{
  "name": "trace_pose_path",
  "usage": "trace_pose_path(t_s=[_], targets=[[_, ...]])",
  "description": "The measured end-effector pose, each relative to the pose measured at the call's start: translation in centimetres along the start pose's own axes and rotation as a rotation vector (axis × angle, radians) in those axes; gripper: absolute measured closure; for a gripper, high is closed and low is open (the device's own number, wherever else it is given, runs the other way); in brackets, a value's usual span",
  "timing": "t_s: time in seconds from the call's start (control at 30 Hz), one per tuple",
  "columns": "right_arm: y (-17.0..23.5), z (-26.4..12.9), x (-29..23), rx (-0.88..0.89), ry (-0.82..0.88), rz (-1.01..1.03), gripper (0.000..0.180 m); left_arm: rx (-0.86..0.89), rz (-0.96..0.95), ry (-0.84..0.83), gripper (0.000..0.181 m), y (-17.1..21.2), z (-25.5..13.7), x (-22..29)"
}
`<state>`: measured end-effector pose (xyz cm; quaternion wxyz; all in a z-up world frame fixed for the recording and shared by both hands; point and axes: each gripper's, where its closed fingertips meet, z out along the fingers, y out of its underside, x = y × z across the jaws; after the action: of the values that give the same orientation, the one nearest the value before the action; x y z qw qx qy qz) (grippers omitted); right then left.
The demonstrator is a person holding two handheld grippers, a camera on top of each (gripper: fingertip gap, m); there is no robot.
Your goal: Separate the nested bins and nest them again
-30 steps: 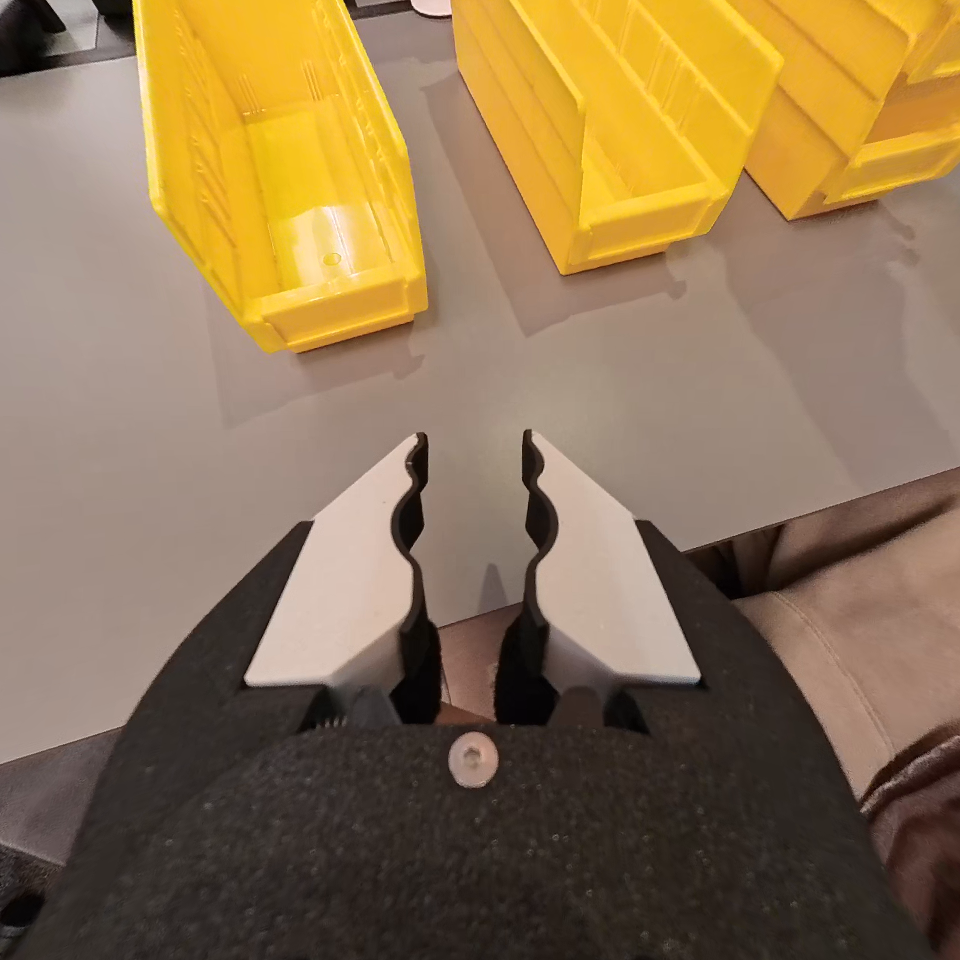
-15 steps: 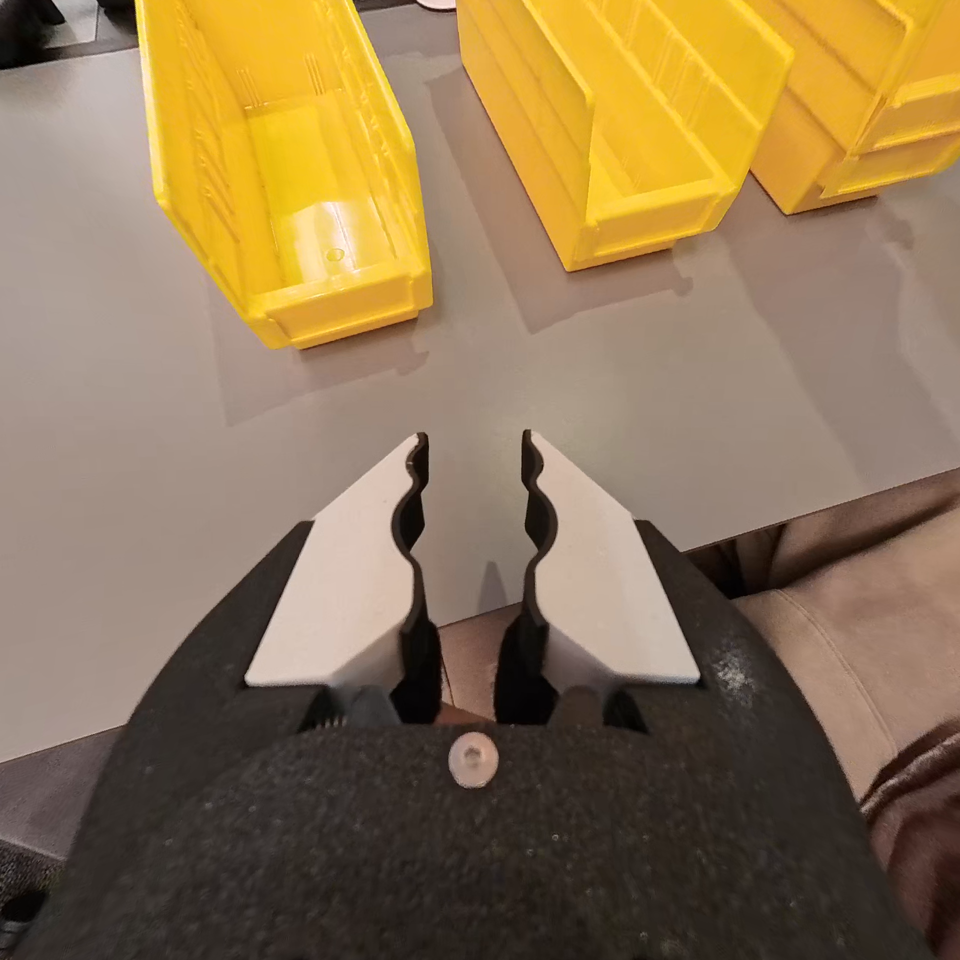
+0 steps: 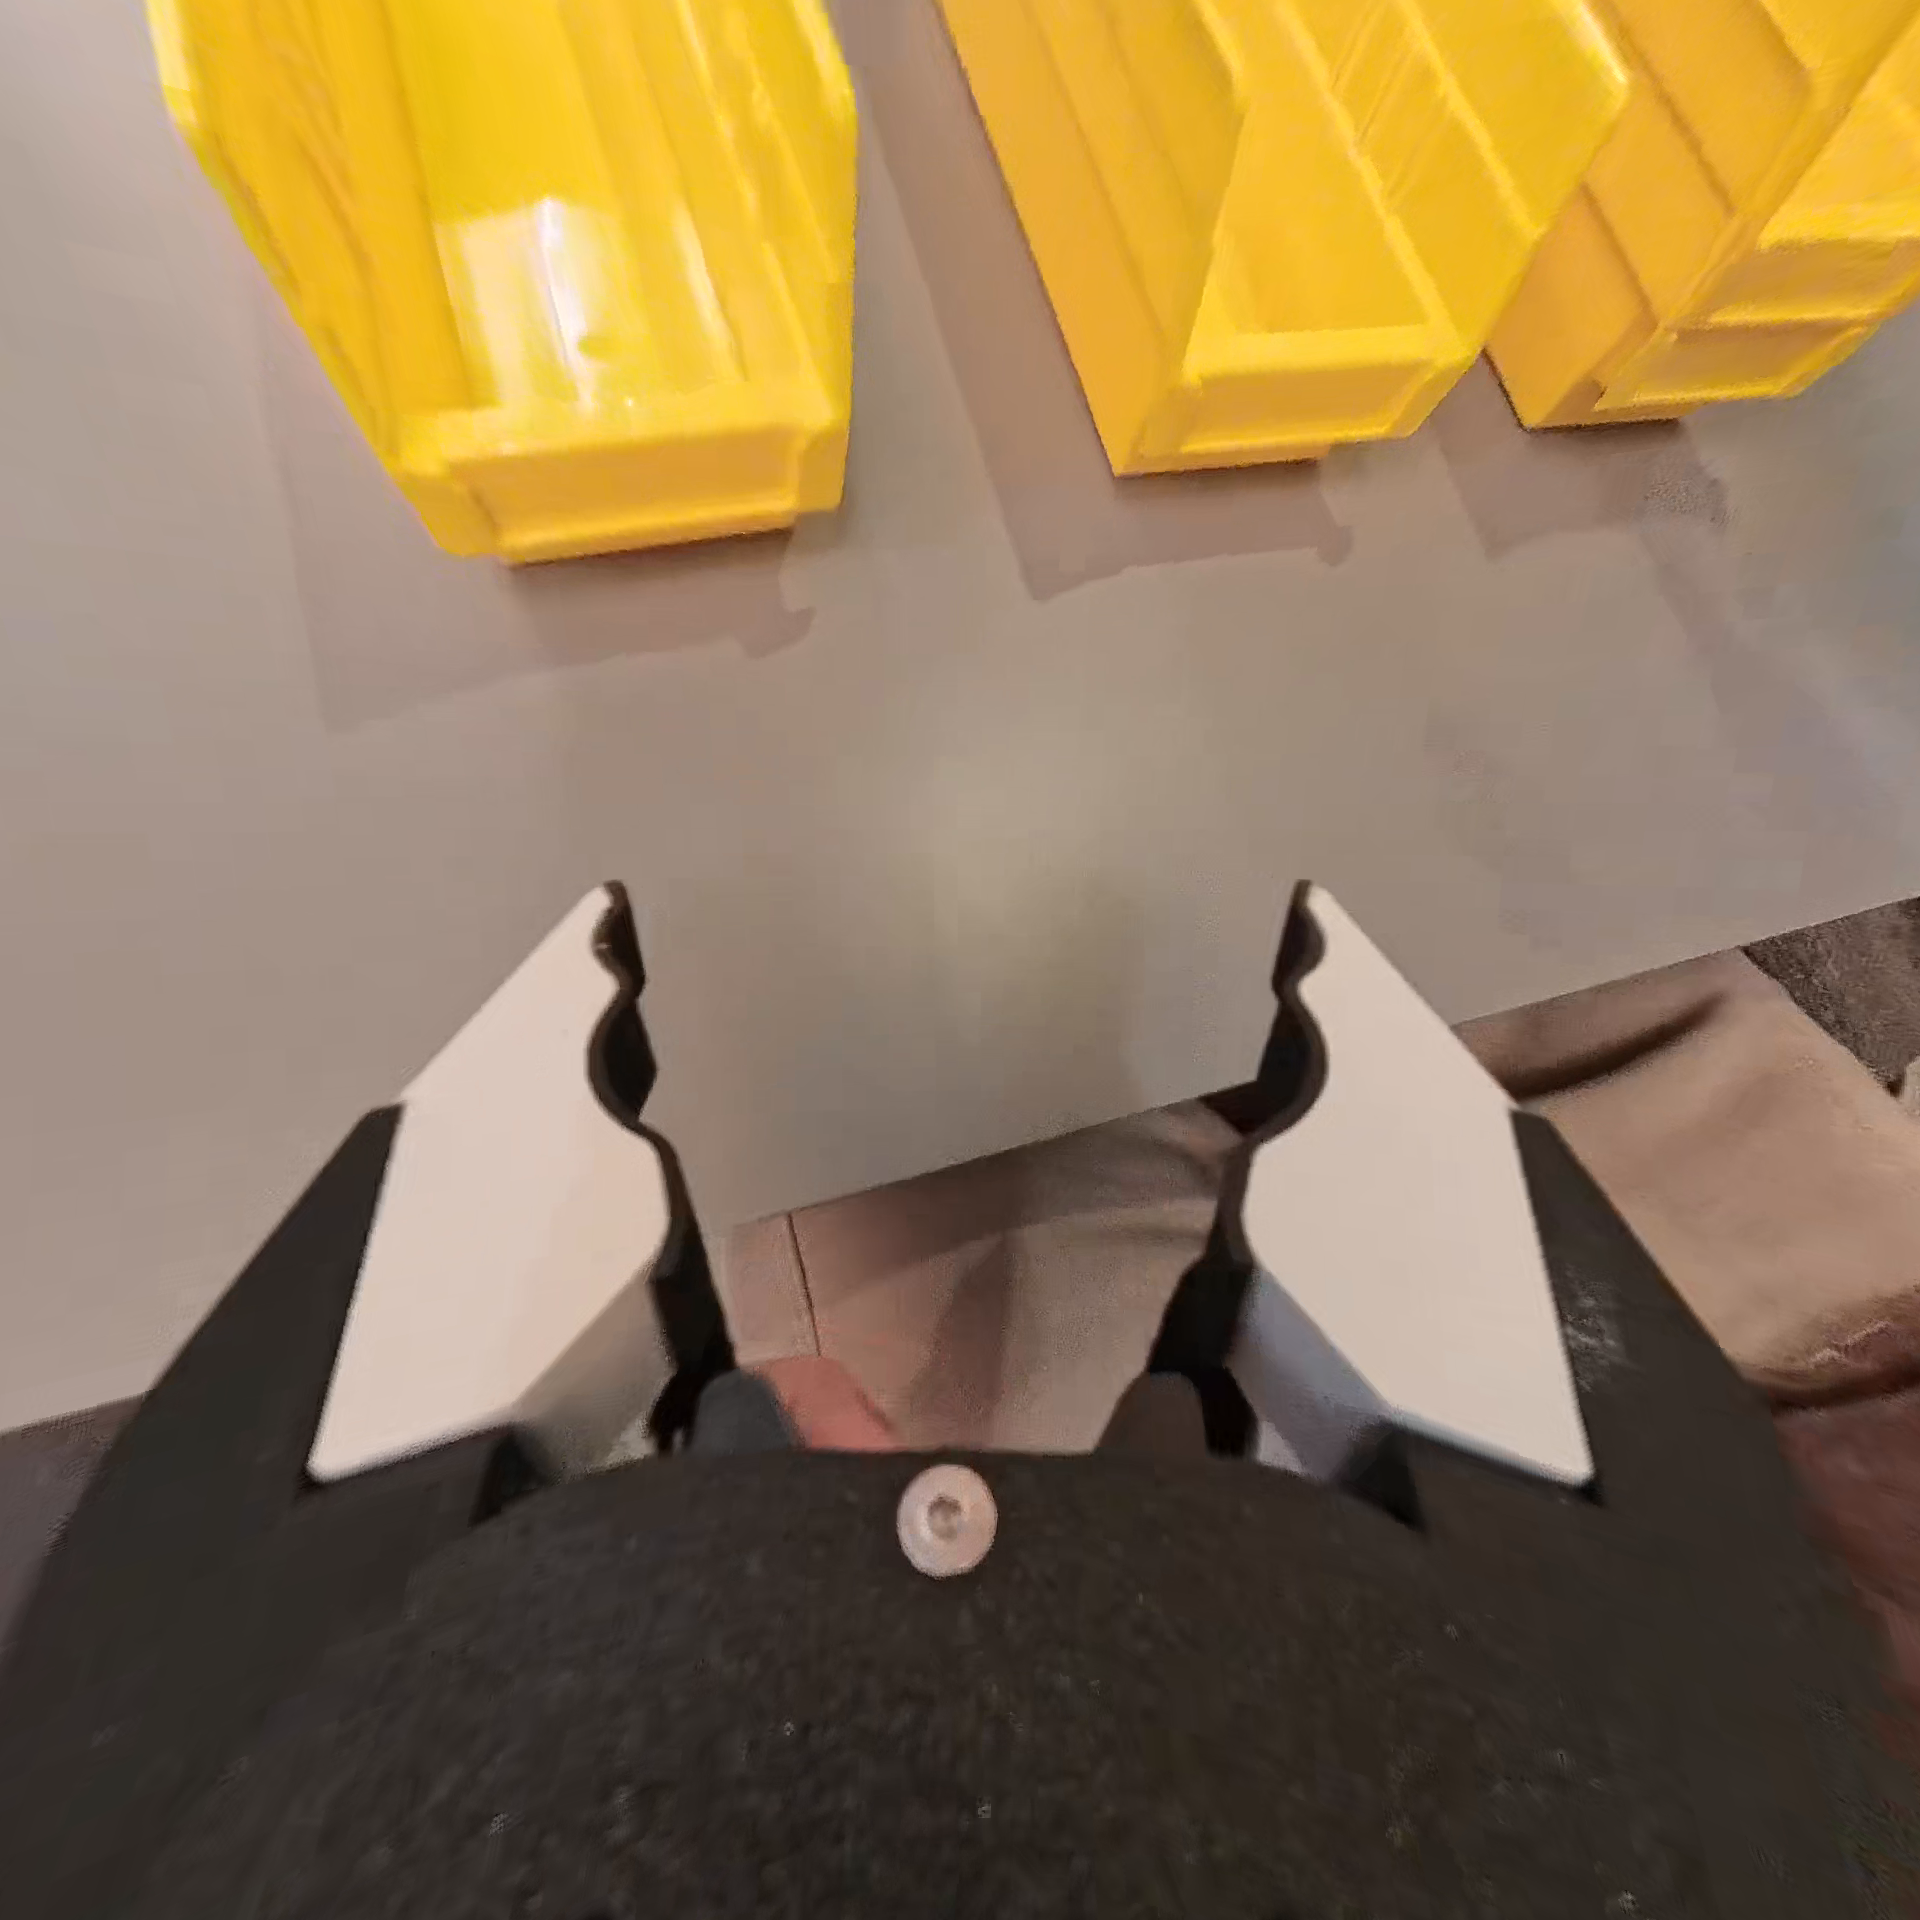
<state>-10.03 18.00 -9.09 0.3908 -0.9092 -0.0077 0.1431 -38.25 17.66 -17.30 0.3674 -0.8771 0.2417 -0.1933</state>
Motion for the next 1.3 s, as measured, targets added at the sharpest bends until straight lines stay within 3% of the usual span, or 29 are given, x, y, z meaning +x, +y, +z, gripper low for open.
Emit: trace_pose_path(t_s=[0.1, 0.2, 0.37, 0.5, 0.67, 0.8, 0.87, 0.97, 1.2, 1.3], targets=[[8.5, -3.3, -3.5, -0.006, -0.159, 0.078, 0.055, 0.038, -0.014, -0.003, 0.053, -2.1, -0.6, 0.6], [14.2, -4.8, -3.5, -0.035, -0.166, 0.11, 0.057, 0.016, 0.005, 0.035, 0.051, -6.2, 0.4, 0.5], [18.4, -5.7, -2.1, -0.063, -0.104, 0.075, 0.057, -0.179, 0.143, -0.112, 0.041, -14.6, 5.2, -4.1], [18.6, -6.2, -1.9, -0.049, -0.107, 0.048, 0.057, -0.326, 0.097, -0.29, 0.041, -19.8, 9.9, -9.0], [19.3, -5.4, -0.7, -0.065, -0.094, 0.063, 0.058, -0.522, -0.063, -0.415, 0.031, -20.1, 13.6, -11.8], [20.7, -4.4, -0.6, -0.119, -0.143, 0.124, 0.057, -0.614, -0.004, -0.457, 0.025, -19.4, 15.7, -11.9], [20.8, -4.4, -0.3, -0.122, -0.142, 0.124, 0.057, -0.666, -0.015, -0.494, 0.033, -18.3, 16.1, -12.7], [20.8, -4.5, 0.3, -0.119, -0.128, 0.132, 0.057, -0.669, -0.095, -0.388, 0.041, -17.0, 17.4, -12.0], [20.7, -4.4, 0.3, -0.118, -0.147, 0.162, 0.061, -0.702, -0.072, -0.392, 0.084, -17.4, 16.7, -12.7], [20.9, -4.2, 0.1, -0.133, -0.14, 0.14, 0.061, -0.705, -0.099, -0.372, 0.09, -17.6, 16.5, -12.3]])
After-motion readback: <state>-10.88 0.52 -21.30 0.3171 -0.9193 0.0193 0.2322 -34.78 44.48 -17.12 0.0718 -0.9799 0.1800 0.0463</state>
